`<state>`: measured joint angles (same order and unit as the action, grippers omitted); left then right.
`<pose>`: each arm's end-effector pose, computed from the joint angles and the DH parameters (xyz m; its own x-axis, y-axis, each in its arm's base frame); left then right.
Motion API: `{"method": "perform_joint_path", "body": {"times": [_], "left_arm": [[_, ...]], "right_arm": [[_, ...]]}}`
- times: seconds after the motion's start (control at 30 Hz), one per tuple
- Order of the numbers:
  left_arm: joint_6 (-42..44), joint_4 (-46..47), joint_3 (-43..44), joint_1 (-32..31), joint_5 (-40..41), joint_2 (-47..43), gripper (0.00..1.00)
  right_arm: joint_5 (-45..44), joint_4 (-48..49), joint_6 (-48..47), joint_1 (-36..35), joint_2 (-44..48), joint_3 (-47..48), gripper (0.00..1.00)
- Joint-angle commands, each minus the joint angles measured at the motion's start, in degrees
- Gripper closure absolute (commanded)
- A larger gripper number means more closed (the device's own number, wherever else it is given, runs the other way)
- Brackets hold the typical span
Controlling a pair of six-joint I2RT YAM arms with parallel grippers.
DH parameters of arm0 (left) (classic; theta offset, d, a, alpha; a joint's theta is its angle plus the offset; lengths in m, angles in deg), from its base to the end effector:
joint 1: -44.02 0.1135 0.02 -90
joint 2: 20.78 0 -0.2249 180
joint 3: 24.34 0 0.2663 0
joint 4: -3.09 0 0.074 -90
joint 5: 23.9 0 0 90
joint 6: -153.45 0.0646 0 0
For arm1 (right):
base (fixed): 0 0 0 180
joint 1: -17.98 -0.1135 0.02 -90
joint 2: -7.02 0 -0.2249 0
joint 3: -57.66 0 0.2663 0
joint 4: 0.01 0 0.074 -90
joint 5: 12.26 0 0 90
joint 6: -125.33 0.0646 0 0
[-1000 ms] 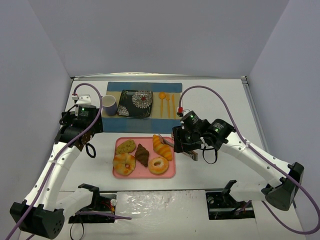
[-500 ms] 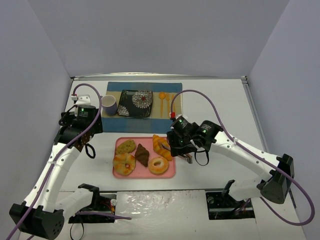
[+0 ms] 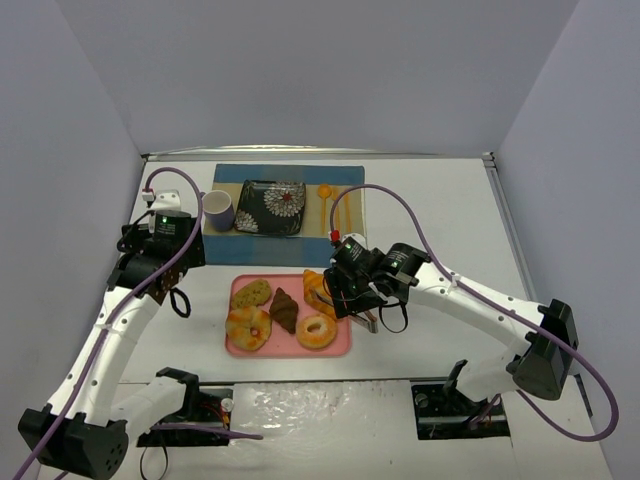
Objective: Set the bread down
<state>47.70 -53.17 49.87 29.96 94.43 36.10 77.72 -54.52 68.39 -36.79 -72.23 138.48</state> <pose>0.2530 -0.0318 0.2990 -0.5475 -0.1092 -0.8296 -0.3043 0.9496 0.0758 0.1891 0.2677 0.2311 -0.8313 -0.2315 -0.5052 -0.4334 0.8392 0.3285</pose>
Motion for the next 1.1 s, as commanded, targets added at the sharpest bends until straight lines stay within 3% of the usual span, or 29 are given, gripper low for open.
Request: {"method": "perform_joint_path", "body": {"times": [0.0,0.87,1.03,1.07], "left_arm": [[-1.0,1.1,1.3,0.4,0.4,-1.2,0.03],[-1.4,0.9,0.8,0.4,0.6,-1.8,0.03],[-1.2,1.0,1.0,0.4,0.7,-1.6,0.03],[-1.2,1.0,1.0,0.4,0.7,-1.6,0.03]], "right_arm": [[-0.9,1.0,0.6,-1.0,-0.1,3.1,0.44],[-1.6,2.5,1.0,-2.5,-3.5,2.9,0.44],[-2.4,2.6,1.3,-2.6,-3.9,3.4,0.62],[-2.5,2.6,1.4,-2.7,-3.9,3.6,0.69]]}}
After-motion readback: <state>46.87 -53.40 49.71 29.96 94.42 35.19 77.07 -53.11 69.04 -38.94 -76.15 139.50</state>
